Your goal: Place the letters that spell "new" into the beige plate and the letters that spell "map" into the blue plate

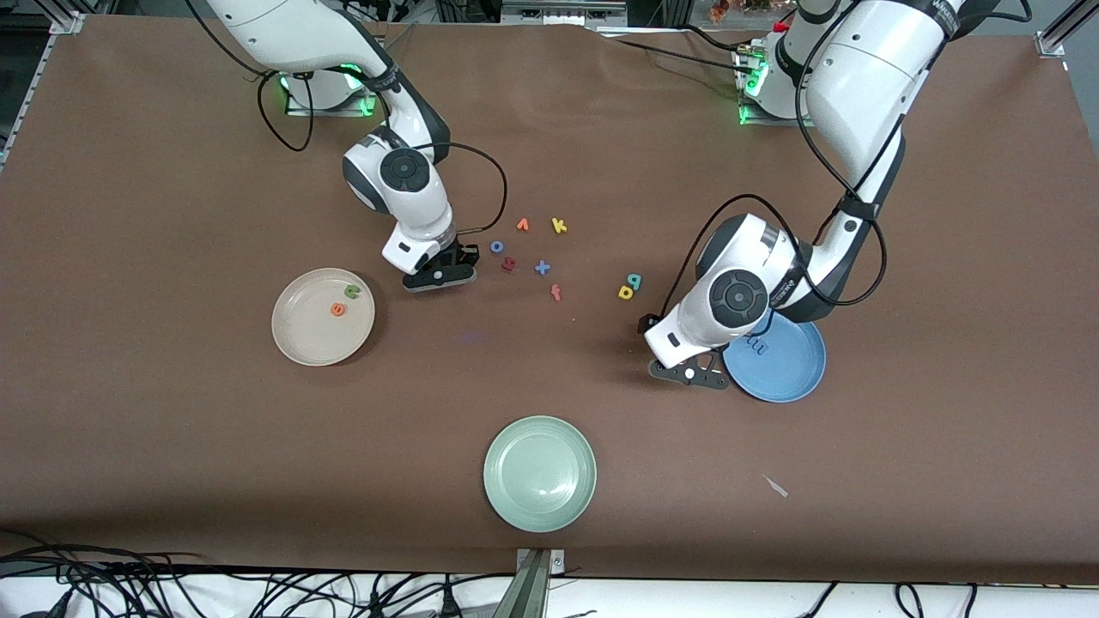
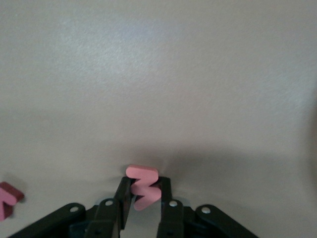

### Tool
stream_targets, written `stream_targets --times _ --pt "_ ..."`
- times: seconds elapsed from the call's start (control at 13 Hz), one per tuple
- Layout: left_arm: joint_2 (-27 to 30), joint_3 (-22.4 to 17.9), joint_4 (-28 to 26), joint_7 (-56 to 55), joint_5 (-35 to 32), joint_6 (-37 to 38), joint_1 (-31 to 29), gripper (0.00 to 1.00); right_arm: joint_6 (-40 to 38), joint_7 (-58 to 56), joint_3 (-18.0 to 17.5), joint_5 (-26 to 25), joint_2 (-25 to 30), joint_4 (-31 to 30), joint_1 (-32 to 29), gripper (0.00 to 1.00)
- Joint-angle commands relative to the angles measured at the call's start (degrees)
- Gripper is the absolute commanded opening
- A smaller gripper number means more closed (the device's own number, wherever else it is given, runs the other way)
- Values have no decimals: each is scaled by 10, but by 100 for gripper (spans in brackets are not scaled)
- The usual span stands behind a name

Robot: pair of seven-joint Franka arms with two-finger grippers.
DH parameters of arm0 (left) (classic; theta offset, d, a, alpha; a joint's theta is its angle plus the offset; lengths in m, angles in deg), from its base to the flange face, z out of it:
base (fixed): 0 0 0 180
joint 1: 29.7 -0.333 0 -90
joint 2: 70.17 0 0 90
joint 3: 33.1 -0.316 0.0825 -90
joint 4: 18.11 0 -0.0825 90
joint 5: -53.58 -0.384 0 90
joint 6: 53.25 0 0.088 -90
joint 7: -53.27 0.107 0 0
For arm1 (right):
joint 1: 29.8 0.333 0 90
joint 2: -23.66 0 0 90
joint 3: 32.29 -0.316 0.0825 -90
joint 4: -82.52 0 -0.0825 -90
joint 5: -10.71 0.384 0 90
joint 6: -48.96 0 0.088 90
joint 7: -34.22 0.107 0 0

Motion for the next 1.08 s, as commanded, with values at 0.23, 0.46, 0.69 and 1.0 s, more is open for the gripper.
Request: stream_targets --times 0.23,0.46,0.69,1.0 --pt "-8 -4 9 -5 -15 -6 8 100 -125 -199 19 2 94 10 -81 16" --pt "-7 -4 9 -5 -15 -6 7 100 -142 -357 97 4 117 10 -91 16" --pt "-8 -4 8 -5 -15 -6 9 100 -141 -386 124 22 116 -2 -93 62" --pt "-7 -3 -6 -6 -15 -6 49 100 -155 -389 124 76 120 10 -92 85"
